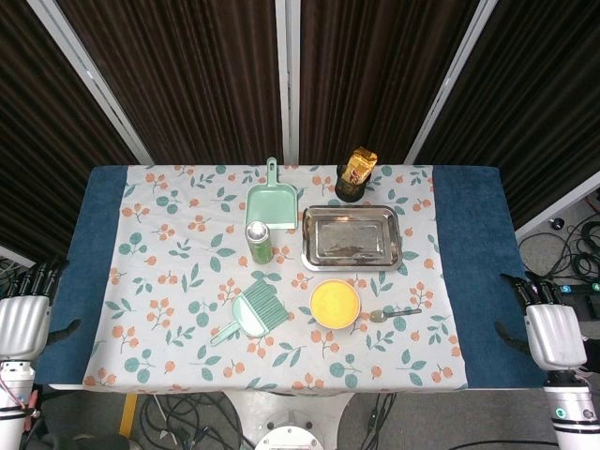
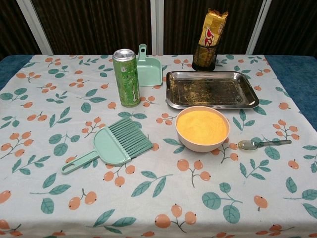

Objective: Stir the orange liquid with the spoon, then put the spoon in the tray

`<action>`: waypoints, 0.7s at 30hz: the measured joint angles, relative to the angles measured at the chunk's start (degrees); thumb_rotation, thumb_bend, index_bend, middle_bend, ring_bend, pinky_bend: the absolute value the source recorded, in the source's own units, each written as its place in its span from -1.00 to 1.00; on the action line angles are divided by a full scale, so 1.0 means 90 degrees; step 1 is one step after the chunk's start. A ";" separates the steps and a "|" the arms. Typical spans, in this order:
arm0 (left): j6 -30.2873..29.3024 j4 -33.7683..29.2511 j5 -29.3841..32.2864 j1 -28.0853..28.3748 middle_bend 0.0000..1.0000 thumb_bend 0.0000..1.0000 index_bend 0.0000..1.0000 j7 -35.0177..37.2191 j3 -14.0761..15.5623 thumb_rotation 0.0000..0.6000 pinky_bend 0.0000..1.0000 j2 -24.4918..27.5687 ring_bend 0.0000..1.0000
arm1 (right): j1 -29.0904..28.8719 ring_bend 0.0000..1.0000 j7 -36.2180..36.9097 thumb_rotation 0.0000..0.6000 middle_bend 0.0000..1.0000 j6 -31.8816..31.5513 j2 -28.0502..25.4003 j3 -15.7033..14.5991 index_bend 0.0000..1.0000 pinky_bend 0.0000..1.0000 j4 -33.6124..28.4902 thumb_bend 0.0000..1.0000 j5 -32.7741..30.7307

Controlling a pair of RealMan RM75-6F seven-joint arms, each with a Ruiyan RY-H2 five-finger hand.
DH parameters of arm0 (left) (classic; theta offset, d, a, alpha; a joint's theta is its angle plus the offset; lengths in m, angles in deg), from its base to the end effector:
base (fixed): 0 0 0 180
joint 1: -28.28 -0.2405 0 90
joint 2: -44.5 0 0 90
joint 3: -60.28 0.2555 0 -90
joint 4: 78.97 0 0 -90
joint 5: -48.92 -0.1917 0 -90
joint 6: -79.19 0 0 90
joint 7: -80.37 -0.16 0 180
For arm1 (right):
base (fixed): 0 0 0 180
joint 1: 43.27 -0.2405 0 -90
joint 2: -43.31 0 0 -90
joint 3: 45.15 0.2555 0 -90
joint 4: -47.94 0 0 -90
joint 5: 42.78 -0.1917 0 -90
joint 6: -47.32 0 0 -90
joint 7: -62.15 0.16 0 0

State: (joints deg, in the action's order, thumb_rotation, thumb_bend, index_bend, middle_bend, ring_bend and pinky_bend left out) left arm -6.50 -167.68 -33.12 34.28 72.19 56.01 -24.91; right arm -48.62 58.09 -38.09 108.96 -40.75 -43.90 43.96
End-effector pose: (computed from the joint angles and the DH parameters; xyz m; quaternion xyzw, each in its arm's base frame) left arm -0.3114 0.2064 0.1611 -0.5898 -0.3560 -0.3582 0.6301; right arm -0.2965 -0.2030 0.1721 0.6029 -0.3573 0.3890 0.5978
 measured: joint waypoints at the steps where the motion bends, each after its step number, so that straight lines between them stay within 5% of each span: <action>1: 0.0017 -0.0002 0.0005 -0.0002 -0.69 -1.00 -0.68 0.0004 0.0007 1.00 -0.63 0.0001 -0.76 | 0.0009 -0.73 -0.0004 1.00 -0.47 -0.0021 -0.0009 -0.0001 -0.61 -0.61 -0.0008 -0.69 0.0011; 10: 0.0098 -0.0027 0.0041 -0.0020 -0.69 -1.00 -0.68 0.0033 0.0051 1.00 -0.63 0.0018 -0.76 | 0.0044 -0.70 0.0018 1.00 -0.42 -0.0079 -0.0032 -0.0045 -0.59 -0.61 -0.0045 -0.69 0.0107; 13: 0.0117 -0.0021 0.0050 -0.0010 -0.69 -1.00 -0.68 0.0042 0.0039 1.00 -0.63 0.0018 -0.76 | 0.0005 -0.50 0.0008 1.00 -0.32 -0.0086 -0.0026 -0.0046 -0.55 -0.54 -0.0062 -0.70 0.0204; 17: 0.0135 0.0003 0.0056 0.0013 -0.69 -1.00 -0.68 0.0073 0.0013 1.00 -0.63 0.0010 -0.76 | -0.0164 0.20 -0.0194 1.00 0.14 -0.0010 0.0023 -0.0009 -0.43 0.21 -0.0098 -0.73 0.0362; 21: 0.0154 0.0005 0.0053 0.0025 -0.69 -1.00 -0.68 0.0104 0.0008 1.00 -0.63 0.0020 -0.76 | -0.0459 0.70 -0.0463 1.00 0.58 0.0381 0.0095 0.0017 -0.29 0.78 -0.0150 -0.74 0.0460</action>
State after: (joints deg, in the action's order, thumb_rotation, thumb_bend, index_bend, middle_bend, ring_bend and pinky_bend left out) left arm -5.11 -167.64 -32.64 34.50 73.13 56.08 -24.73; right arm -52.75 53.93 -34.66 109.81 -40.60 -45.25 48.10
